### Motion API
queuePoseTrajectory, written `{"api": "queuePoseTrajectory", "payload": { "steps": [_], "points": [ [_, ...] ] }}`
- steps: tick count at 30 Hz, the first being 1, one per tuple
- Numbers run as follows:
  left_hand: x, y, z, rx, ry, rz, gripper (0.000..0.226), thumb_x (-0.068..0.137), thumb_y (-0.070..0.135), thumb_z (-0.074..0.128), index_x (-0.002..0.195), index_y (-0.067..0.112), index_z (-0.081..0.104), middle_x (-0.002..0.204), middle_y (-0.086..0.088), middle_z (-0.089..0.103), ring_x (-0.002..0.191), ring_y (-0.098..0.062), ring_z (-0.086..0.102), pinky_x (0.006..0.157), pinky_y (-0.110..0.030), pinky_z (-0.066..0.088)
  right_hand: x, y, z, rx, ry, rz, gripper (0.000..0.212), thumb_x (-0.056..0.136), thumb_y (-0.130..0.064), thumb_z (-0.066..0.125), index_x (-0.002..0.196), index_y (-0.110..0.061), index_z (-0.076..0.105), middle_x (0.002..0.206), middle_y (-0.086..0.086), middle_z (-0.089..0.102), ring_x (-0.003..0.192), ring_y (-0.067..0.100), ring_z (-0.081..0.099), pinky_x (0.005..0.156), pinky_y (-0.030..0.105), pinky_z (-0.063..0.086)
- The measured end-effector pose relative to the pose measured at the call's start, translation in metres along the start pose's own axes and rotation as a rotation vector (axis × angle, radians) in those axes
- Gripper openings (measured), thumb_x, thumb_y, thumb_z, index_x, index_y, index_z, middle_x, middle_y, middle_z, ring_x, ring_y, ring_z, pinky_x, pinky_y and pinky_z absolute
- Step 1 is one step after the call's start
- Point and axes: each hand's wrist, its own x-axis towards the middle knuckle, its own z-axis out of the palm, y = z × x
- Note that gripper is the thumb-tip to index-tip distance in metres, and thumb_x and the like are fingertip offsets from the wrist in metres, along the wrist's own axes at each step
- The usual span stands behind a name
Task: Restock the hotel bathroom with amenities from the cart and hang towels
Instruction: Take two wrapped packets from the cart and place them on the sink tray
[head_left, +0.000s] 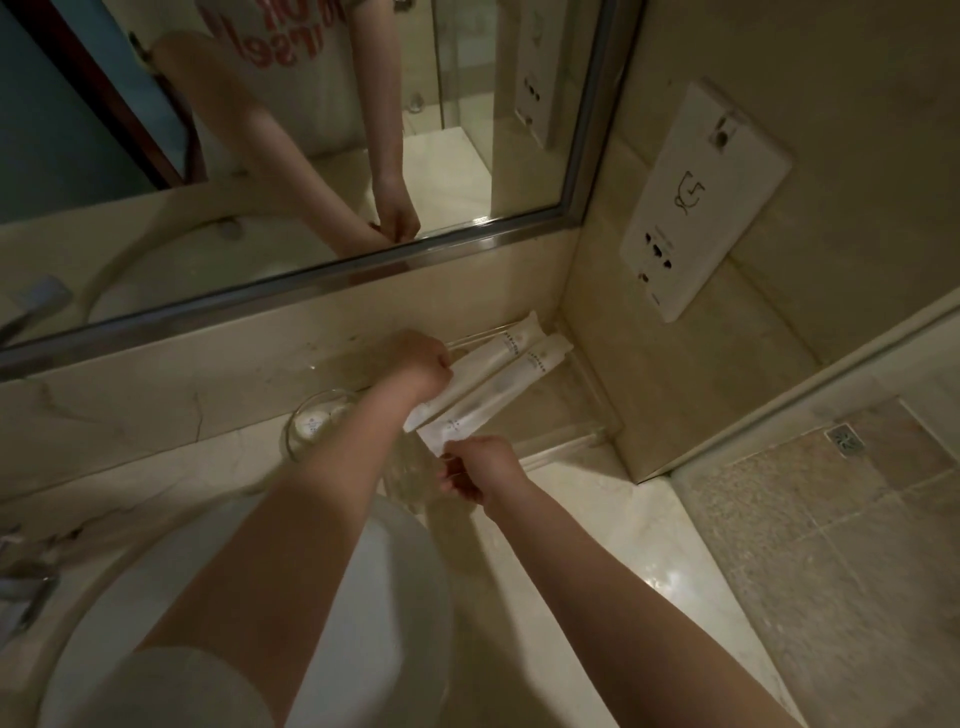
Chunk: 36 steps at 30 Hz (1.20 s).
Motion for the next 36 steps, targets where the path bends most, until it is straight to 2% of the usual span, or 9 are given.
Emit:
{"api": "queuePoseTrajectory", "payload": {
  "steps": [5, 10, 14, 19, 23, 25, 27, 31, 36],
  "points": [
    [0.012, 0.007, -0.010, -0.059, 0.008, 0.082, 0.023, 0.090, 0.007, 0.049, 0.102, 0.006, 0.069, 0.108, -0.010, 0.067, 0.096, -0.026, 0.063, 0.078, -0.027, 0.048, 0.013, -0.006, 0.012, 0.054, 0.020, 0.029, 0.024, 0.092, -0.009, 0.049, 0.069, -0.006, 0.056, 0.059, 0.009, 0.058, 0.031, 0.010, 0.051, 0.044, 0.020, 0.034],
    [0.018, 0.012, -0.009, -0.055, 0.002, 0.140, 0.029, 0.088, 0.002, 0.045, 0.102, 0.009, 0.070, 0.110, -0.008, 0.068, 0.102, -0.025, 0.062, 0.074, -0.021, 0.038, 0.026, -0.015, 0.018, 0.108, 0.037, 0.043, 0.023, 0.094, -0.012, 0.048, 0.073, -0.006, 0.055, 0.062, 0.010, 0.057, 0.030, 0.010, 0.051, 0.043, 0.018, 0.032],
    [0.017, 0.008, -0.007, -0.080, 0.041, 0.176, 0.030, 0.092, 0.007, 0.047, 0.116, 0.010, 0.065, 0.127, -0.006, 0.061, 0.116, -0.023, 0.055, 0.092, -0.023, 0.038, 0.022, -0.020, 0.017, 0.083, -0.020, 0.037, 0.022, 0.094, -0.014, 0.049, 0.074, -0.009, 0.055, 0.062, 0.009, 0.057, 0.030, 0.009, 0.051, 0.041, 0.017, 0.031],
    [0.002, -0.004, 0.000, -0.280, 0.214, 0.119, 0.019, 0.089, 0.012, 0.055, 0.097, 0.004, 0.070, 0.106, -0.014, 0.067, 0.098, -0.029, 0.062, 0.085, -0.029, 0.044, 0.018, -0.028, 0.001, -0.049, 0.059, -0.093, 0.013, 0.090, -0.009, 0.052, 0.081, -0.006, 0.060, 0.060, 0.009, 0.059, 0.036, 0.013, 0.053, 0.042, 0.016, 0.041],
    [-0.027, -0.018, 0.018, -0.274, 0.345, 0.168, 0.042, 0.076, 0.033, 0.065, 0.102, 0.001, 0.070, 0.105, -0.019, 0.068, 0.101, -0.033, 0.060, 0.087, -0.028, 0.042, 0.030, -0.040, -0.036, -0.493, 0.462, -0.420, 0.025, 0.088, -0.015, 0.053, 0.111, -0.012, 0.062, 0.097, 0.010, 0.066, 0.088, 0.026, 0.063, 0.079, 0.035, 0.050],
    [-0.040, -0.021, 0.027, -0.131, 0.285, 0.206, 0.060, 0.073, 0.047, 0.064, 0.119, 0.009, 0.064, 0.126, -0.013, 0.060, 0.121, -0.032, 0.049, 0.099, -0.034, 0.036, 0.032, -0.050, -0.057, -0.887, 0.554, -0.560, 0.043, 0.088, -0.019, 0.055, 0.131, -0.019, 0.051, 0.128, 0.009, 0.053, 0.120, 0.028, 0.047, 0.096, 0.035, 0.039],
    [-0.048, -0.023, 0.035, 0.017, 0.206, 0.186, 0.057, 0.084, 0.047, 0.060, 0.134, 0.021, 0.052, 0.146, -0.004, 0.041, 0.138, -0.026, 0.029, 0.108, -0.038, 0.025, 0.038, -0.058, -0.075, -1.231, 0.477, -0.651, 0.056, 0.092, -0.024, 0.052, 0.145, -0.026, 0.034, 0.151, 0.006, 0.030, 0.140, 0.026, 0.025, 0.109, 0.037, 0.024],
    [-0.049, -0.031, 0.041, 0.130, 0.201, 0.173, 0.046, 0.093, 0.035, 0.049, 0.138, 0.024, 0.043, 0.150, 0.002, 0.035, 0.141, -0.023, 0.021, 0.106, -0.038, 0.024, 0.057, -0.066, -0.087, -1.536, 0.267, -0.668, 0.055, 0.098, -0.031, 0.040, 0.150, -0.032, 0.021, 0.160, 0.001, 0.010, 0.148, 0.020, 0.004, 0.117, 0.045, 0.009],
    [-0.041, -0.037, 0.039, 0.183, 0.209, 0.125, 0.047, 0.095, 0.027, 0.043, 0.142, 0.024, 0.036, 0.152, 0.003, 0.031, 0.143, -0.023, 0.019, 0.106, -0.036, 0.025, 0.063, -0.066, -0.079, -1.554, 0.300, -0.648, 0.051, 0.100, -0.032, 0.033, 0.150, -0.032, 0.019, 0.160, 0.000, 0.009, 0.148, 0.020, 0.005, 0.117, 0.047, 0.009]
  ]
}}
